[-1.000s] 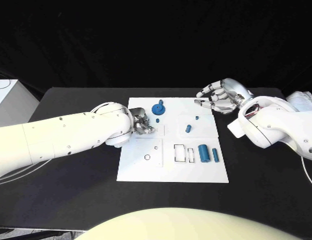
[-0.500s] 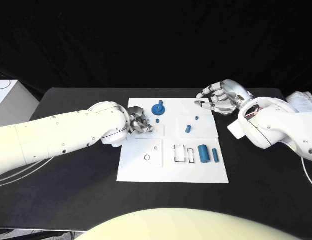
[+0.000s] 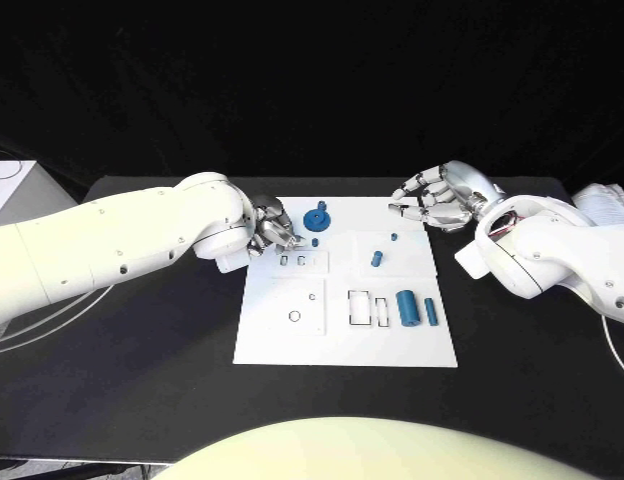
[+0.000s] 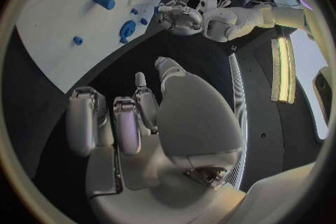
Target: Assemble the parts on the task board
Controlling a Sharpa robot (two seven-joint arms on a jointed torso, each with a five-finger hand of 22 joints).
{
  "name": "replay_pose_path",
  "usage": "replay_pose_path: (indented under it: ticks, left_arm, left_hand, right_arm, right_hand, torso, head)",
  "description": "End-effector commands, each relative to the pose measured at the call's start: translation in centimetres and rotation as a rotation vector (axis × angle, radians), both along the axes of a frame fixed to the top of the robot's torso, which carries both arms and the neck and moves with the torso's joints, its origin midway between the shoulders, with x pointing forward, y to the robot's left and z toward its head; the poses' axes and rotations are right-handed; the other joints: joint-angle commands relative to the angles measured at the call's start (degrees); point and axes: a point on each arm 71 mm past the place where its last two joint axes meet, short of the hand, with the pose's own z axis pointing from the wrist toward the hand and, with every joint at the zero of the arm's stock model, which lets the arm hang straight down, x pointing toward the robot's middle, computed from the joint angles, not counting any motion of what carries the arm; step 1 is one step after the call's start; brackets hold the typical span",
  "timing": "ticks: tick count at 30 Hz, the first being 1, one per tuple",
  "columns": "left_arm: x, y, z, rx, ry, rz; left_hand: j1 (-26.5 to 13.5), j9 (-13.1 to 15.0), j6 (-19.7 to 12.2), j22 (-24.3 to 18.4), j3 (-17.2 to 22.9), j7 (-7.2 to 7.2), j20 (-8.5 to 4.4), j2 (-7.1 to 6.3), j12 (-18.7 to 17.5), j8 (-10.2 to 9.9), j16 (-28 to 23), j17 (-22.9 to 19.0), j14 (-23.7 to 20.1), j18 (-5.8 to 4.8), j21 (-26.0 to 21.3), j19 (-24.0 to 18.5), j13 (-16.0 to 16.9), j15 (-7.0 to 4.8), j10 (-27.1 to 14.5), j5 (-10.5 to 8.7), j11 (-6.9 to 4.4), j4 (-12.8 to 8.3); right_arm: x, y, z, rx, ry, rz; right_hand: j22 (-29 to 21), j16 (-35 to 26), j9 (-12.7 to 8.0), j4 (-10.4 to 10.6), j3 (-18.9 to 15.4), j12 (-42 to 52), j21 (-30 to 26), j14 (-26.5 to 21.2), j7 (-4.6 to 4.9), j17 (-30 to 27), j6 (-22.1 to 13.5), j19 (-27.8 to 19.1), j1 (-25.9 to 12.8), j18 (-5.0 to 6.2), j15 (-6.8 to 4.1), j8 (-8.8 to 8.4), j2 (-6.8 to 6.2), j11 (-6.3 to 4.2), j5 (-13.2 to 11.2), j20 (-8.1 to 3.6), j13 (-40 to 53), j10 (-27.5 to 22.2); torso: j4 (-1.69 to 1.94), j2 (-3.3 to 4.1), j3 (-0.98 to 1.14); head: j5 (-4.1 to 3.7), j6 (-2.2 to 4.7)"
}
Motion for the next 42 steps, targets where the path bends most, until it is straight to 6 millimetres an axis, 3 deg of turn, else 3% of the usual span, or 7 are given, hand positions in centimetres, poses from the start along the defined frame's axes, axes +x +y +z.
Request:
replay_pose_path:
  ticks: [1, 14, 19, 24, 37, 40, 42]
  left_arm:
    - [-0.1, -0.6, -0.1, 0.015, 0.15, -0.089]
    - [2.9, -2.3, 1.0, 0.17, 0.211, -0.169]
    - [3.4, -2.8, 1.4, 0.209, 0.232, -0.198]
    - [3.7, -3.3, 1.5, 0.234, 0.241, -0.214]
    - [3.9, -3.8, 1.2, 0.288, 0.233, -0.236]
    - [3.8, -4.0, 1.2, 0.298, 0.216, -0.232]
    - [3.7, -4.1, 1.0, 0.303, 0.215, -0.236]
  left_hand:
    - [-0.6, 0.1, -0.5, -0.2, 9.2, -0.05, -0.03, -0.15, -0.3, 0.2, -0.3, 3.4, 1.5, 0.41, -0.3, -0.6, -0.1, 0.24, -0.6, -0.14, 0.05, -9.3]
    - [-2.6, 0.5, -2.0, -0.7, 9.7, 0.68, 0.47, 2.06, 1.0, 1.1, -1.0, 1.8, 0.5, 0.56, -0.6, -1.6, 0.4, 0.81, -2.0, -0.22, 0.69, -11.5]
    - [-6.4, 0.9, -1.8, 0.6, 14.6, 0.89, 0.59, 2.05, 3.2, 1.9, 0.1, 3.0, 1.0, 0.43, 0.4, -1.0, 2.8, 0.9, -1.3, -0.06, 0.8, -17.8]
    - [-9.1, 0.8, -1.0, 1.8, 16.5, 0.8, 0.53, 2.26, 4.3, 2.0, 0.9, 4.2, 1.6, 0.23, 1.1, -0.3, 4.2, 0.81, 0.1, 0.52, 0.69, -20.3]
    - [-12.3, 0.9, 0.4, 3.3, 17.7, 0.52, 0.27, 2.68, 5.4, 1.7, 1.8, 5.6, 2.2, -0.02, 2.1, 0.7, 5.9, 0.54, 2.0, 4.42, 0.4, -23.2]
    - [-13.7, 1.1, 1.1, 4.7, 17.8, 0.28, 0.05, 2.72, 6.0, 1.6, 2.2, 6.4, 2.7, -0.3, 2.9, 1.8, 6.9, 0.3, 3.2, 7.64, 0.15, -24.1]
    - [-13.8, 1.1, 1.2, 4.8, 17.8, 0.24, 0.02, 2.72, 6.0, 1.6, 2.3, 6.5, 2.7, -0.33, 3.0, 1.9, 7.0, 0.26, 3.3, 7.96, 0.12, -24.2]
  right_arm:
    - [0.0, 0.2, -0.1, -0.01, 0.005, 0.021]
    - [0.0, 0.6, -0.2, -0.01, 0.008, 0.028]
    - [0.0, 0.8, -0.2, -0.013, 0.006, 0.032]
    - [0.1, 0.9, -0.2, -0.015, 0.005, 0.034]
    - [0.1, 1.0, -0.2, -0.015, 0.003, 0.037]
    - [0.1, 1.1, -0.2, -0.015, 0.003, 0.038]
    - [0.1, 1.1, -0.2, -0.015, 0.002, 0.039]
  right_hand:
    - [8.6, -0.2, 0.1, 0.0, 0.4, 0.1, -0.3, 5.1, 0.09, 11.6, -0.4, 1.6, -0.2, 1.08, -0.34, 0.21, -0.21, -0.15, 0.4, -0.58, 3.0, -0.1]
    - [8.6, -0.2, 0.0, 0.0, 1.3, 0.1, -0.4, 5.1, 0.1, 11.6, -0.5, 1.6, -0.2, 1.08, -0.35, 0.42, -0.57, -0.15, 2.2, -0.6, 2.9, -0.1]
    - [8.6, -0.2, 0.0, 0.0, 1.9, 0.2, -0.4, 5.2, 0.12, 11.6, -0.5, 1.6, -0.2, 1.07, -0.35, 0.53, -0.89, -0.15, 3.5, -0.61, 2.9, -0.1]
    - [8.6, -0.2, -0.1, 0.0, 2.1, 0.2, -0.3, 5.2, 0.12, 11.6, -0.5, 1.6, -0.2, 1.06, -0.35, 0.56, -0.96, -0.16, 3.8, -0.61, 2.9, -0.1]
    - [8.6, -0.2, -0.1, 0.0, 2.2, 0.2, -0.4, 5.2, 0.12, 11.6, -0.5, 1.6, -0.3, 1.07, -0.35, 0.58, -1.0, -0.16, 3.9, -0.61, 2.9, -0.1]
    - [8.6, -0.2, -0.1, 0.0, 2.2, 0.2, -0.4, 5.2, 0.12, 11.6, -0.5, 1.6, -0.3, 1.07, -0.35, 0.58, -1.0, -0.16, 3.9, -0.61, 2.9, -0.1]
    - [8.6, -0.2, -0.1, 0.0, 2.3, 0.2, -0.5, 5.1, 0.12, 11.6, -0.5, 1.6, -0.3, 1.09, -0.35, 0.59, -1.03, -0.16, 4.1, -0.61, 2.9, -0.1]
  torso:
    - [0.0, 0.05, 0.02]
    - [-0.04, 0.1, 0.1]
    - [0.06, 0.05, 0.08]
    - [0.16, -0.01, 0.07]
    - [0.15, -0.06, -0.05]
    - [0.17, -0.02, -0.1]
    - [0.17, -0.01, -0.1]
  head:
    - [0.01, -0.16]
    - [0.12, -0.53]
    - [0.21, -0.7]
    - [0.28, -0.77]
    - [0.58, -0.74]
    - [0.59, -0.75]
    - [0.62, -0.79]
